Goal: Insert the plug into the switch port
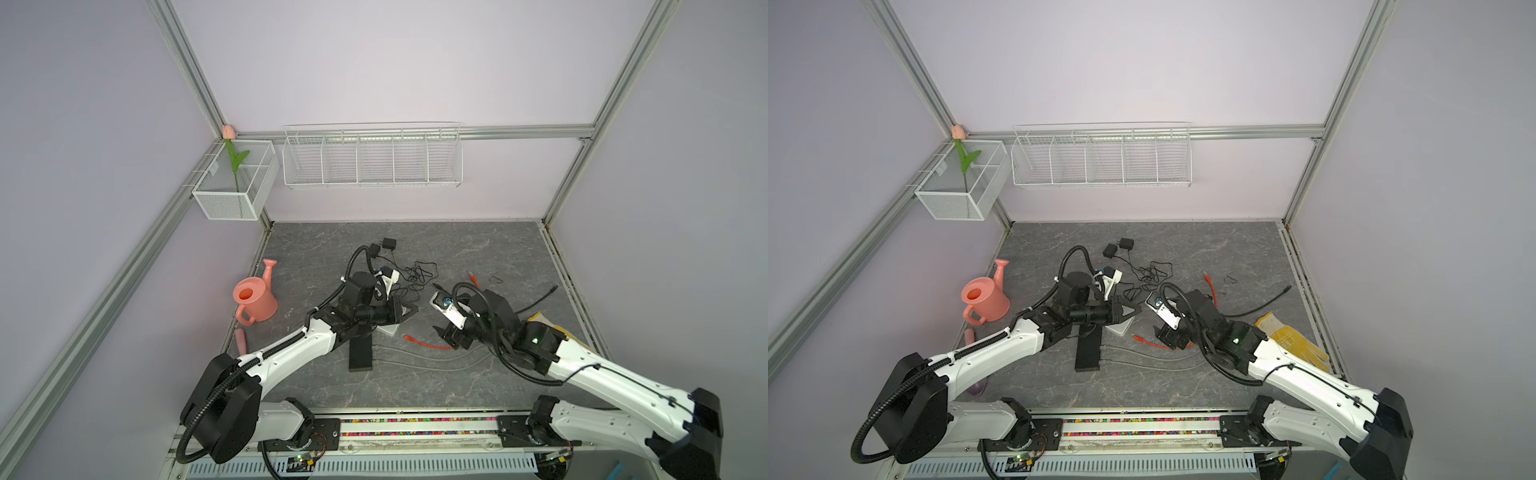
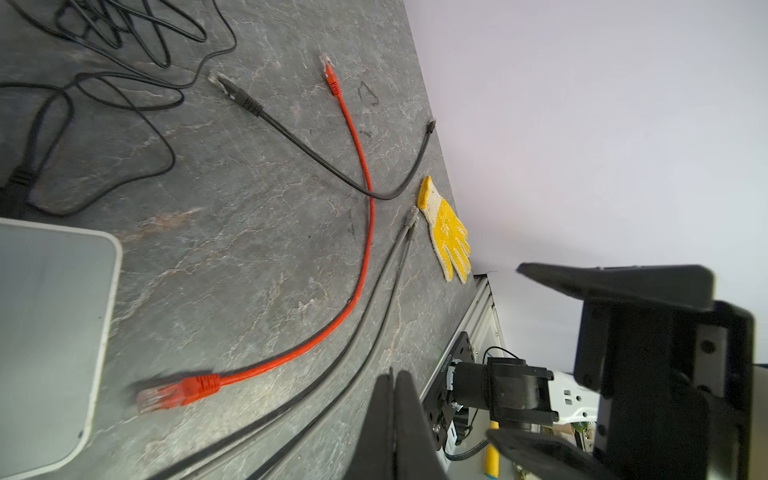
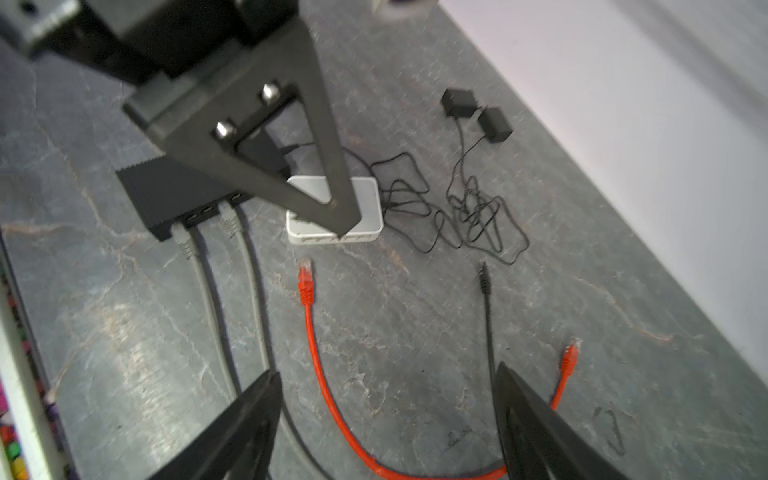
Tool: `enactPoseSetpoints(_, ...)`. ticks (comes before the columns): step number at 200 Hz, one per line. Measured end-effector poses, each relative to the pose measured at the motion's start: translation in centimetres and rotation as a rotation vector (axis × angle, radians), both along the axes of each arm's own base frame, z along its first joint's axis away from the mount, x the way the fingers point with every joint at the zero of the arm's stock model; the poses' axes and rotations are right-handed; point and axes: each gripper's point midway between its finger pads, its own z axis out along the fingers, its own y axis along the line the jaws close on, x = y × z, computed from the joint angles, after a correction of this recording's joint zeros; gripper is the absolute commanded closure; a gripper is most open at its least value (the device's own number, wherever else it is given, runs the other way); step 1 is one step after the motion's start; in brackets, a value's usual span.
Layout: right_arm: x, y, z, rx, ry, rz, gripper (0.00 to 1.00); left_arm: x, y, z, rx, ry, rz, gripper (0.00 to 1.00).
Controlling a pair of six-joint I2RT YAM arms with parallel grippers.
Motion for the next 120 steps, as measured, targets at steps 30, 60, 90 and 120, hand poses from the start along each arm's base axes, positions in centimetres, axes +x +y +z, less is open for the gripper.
enactPoseSetpoints(30, 0.4, 2.3, -3.9, -0.103, 0.137, 0.055, 0.26, 2.8, 4.2, 0.4, -0.005, -0.005, 0.133, 0.56)
enactPoseSetpoints(60, 0.0, 3.4, -9.6, -0.203, 0.277, 0.087, 0.30, 3.5, 9.7, 0.2, -0.022, -0.014, 0.304, 0.51)
enactPoseSetpoints(90, -0.1, 4.2, -14.2, -0.280, 0.380, 0.105, 0.35, 2.3, 11.9, -1.1, -0.018, 0.009, 0.364, 0.51)
enactPoseSetpoints(120, 1.4, 6.3, -16.4, -0.304, 0.405, 0.108, 0.42, 1.9, 12.4, -1.1, -0.020, 0.014, 0.380, 0.52)
